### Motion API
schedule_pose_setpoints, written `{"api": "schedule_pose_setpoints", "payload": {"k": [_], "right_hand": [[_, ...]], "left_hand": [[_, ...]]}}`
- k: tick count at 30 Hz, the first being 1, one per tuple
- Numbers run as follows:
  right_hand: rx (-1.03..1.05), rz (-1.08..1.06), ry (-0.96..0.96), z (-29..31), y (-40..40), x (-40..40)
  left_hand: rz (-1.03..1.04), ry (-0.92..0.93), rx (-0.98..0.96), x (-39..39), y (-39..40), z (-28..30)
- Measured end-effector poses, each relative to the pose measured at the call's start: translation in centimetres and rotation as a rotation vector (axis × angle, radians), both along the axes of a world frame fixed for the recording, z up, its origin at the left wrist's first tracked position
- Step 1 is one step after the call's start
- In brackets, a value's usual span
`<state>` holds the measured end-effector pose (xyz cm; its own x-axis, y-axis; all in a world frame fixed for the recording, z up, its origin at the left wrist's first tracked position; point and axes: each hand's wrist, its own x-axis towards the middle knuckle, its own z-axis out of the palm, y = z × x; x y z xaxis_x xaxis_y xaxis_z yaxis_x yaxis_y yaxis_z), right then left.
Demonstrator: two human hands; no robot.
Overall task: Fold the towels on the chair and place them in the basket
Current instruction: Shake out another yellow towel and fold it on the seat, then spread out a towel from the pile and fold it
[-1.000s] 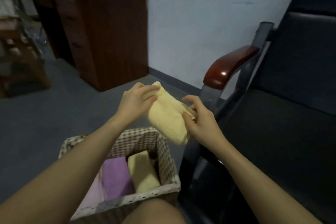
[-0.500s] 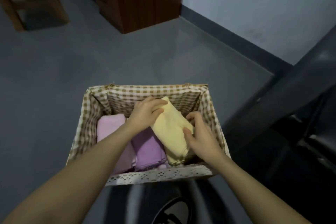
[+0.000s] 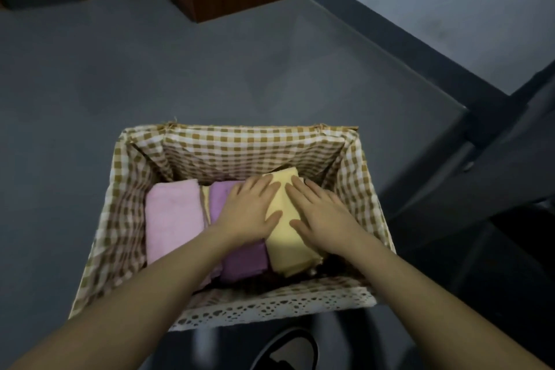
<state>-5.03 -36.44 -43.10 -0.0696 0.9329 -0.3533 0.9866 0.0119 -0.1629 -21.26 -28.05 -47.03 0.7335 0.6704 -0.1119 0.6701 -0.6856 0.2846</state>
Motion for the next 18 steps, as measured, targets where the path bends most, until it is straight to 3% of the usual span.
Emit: {"api": "schedule_pose_setpoints", "payload": {"k": [4, 9, 13, 18], "right_hand": [[-0.207, 0.053, -0.137, -1.9, 1.0, 0.5], [-0.249, 0.034, -0.149, -2.3, 1.1, 0.7], [-0.153, -0.04, -0.049, -0.1, 0.3, 0.1], [0.148, -0.139, 0.067, 6.2, -0.6, -0.1]], "left_hand": [[-0.04, 0.231, -0.153, 0.1, 0.2, -0.9], [-0.049, 0.276, -0.155, 0.4, 0.3, -0.5], [-0.015, 0.206, -0.077, 0.0, 0.2, 3.0], [0.112, -0.041, 0.105, -0.5, -0.3, 9.8]]}}
